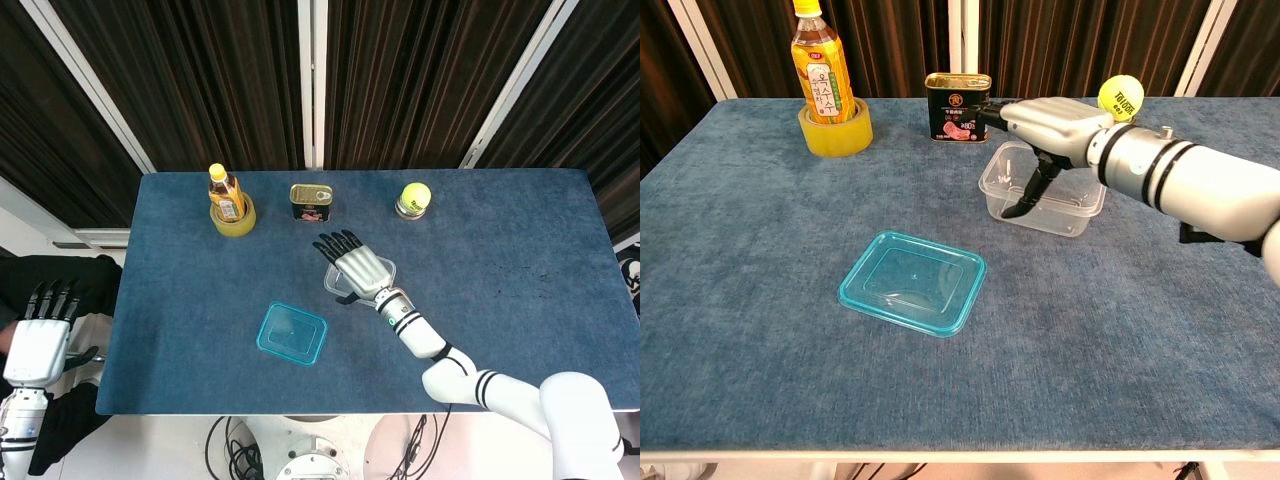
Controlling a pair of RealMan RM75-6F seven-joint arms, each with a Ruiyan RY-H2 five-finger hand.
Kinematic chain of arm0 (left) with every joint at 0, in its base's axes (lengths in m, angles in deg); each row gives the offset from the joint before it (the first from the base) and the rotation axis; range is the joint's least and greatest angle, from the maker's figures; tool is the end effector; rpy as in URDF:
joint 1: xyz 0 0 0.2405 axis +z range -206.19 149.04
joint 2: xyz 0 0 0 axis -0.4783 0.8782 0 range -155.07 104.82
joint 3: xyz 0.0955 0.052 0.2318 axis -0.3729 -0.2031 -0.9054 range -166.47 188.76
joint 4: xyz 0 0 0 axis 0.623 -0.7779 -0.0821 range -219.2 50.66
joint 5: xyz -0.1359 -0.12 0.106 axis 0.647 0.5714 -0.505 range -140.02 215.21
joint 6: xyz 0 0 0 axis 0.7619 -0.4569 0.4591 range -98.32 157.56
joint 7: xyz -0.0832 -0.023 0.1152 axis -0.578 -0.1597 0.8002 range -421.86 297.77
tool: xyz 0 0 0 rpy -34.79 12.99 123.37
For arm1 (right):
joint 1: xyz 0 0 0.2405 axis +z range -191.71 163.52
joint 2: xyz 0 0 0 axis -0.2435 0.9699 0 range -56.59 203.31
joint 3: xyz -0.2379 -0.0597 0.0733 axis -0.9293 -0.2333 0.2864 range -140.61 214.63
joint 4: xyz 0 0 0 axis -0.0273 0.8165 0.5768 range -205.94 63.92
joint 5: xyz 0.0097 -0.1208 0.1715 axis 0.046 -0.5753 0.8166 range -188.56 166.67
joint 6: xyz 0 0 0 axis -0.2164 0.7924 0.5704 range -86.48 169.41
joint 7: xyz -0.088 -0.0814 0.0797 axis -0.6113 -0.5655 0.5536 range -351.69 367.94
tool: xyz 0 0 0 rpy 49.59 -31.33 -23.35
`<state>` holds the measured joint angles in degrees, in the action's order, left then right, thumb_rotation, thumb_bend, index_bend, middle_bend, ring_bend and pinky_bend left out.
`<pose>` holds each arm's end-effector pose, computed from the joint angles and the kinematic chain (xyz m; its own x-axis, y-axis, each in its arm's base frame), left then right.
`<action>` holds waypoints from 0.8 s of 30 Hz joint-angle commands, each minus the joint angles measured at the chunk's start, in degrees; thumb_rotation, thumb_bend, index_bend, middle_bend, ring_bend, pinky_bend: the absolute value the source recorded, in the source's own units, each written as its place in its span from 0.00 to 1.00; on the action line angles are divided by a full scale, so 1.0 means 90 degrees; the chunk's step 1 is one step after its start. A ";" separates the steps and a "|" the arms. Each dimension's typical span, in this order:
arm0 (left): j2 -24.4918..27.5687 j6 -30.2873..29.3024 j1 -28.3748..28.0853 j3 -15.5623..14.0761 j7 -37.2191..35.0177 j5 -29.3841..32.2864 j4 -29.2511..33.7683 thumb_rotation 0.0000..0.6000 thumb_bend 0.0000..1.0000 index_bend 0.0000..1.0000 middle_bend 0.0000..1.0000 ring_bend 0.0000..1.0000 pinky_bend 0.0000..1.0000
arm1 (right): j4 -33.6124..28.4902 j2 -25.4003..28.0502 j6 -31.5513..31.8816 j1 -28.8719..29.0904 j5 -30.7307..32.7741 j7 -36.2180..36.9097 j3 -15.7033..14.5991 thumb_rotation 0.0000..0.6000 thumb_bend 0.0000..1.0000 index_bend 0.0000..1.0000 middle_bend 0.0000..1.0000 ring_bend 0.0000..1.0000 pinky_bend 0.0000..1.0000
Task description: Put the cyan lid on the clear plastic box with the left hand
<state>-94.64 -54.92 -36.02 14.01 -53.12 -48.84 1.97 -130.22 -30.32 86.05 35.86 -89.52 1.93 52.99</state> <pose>-0.3144 0.1964 0.1368 0.5437 -0.0159 0.8391 0.8377 -0.0514 -0.5438 -0.1099 -0.3892 -0.0766 0.4811 -0.2324 0.8453 -0.7957 -0.5205 0.3098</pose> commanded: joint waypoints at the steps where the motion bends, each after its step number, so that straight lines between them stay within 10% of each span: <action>1: 0.0016 0.0041 -0.0044 0.0005 -0.0010 -0.0027 0.0003 1.00 0.00 0.14 0.05 0.00 0.00 | 0.0169 -0.0102 -0.0059 0.0149 0.0047 0.0081 0.0017 1.00 0.00 0.00 0.00 0.00 0.00; 17: 0.0512 0.2303 -0.1832 -0.0331 -0.1467 -0.1258 0.0700 1.00 0.00 0.12 0.05 0.00 0.00 | -0.2684 0.2687 0.3379 -0.2031 -0.1205 0.0367 -0.1151 1.00 0.00 0.00 0.00 0.00 0.00; 24: 0.0182 0.3949 -0.2975 -0.0044 -0.0851 -0.0917 0.0912 1.00 0.00 0.02 0.02 0.00 0.00 | -0.3193 0.3532 0.4635 -0.3153 -0.1118 0.0428 -0.1381 1.00 0.00 0.00 0.00 0.00 0.00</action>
<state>-91.53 -25.40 -58.29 12.29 -64.43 -58.96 8.92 -156.90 -0.43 124.72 10.48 -99.66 5.12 41.81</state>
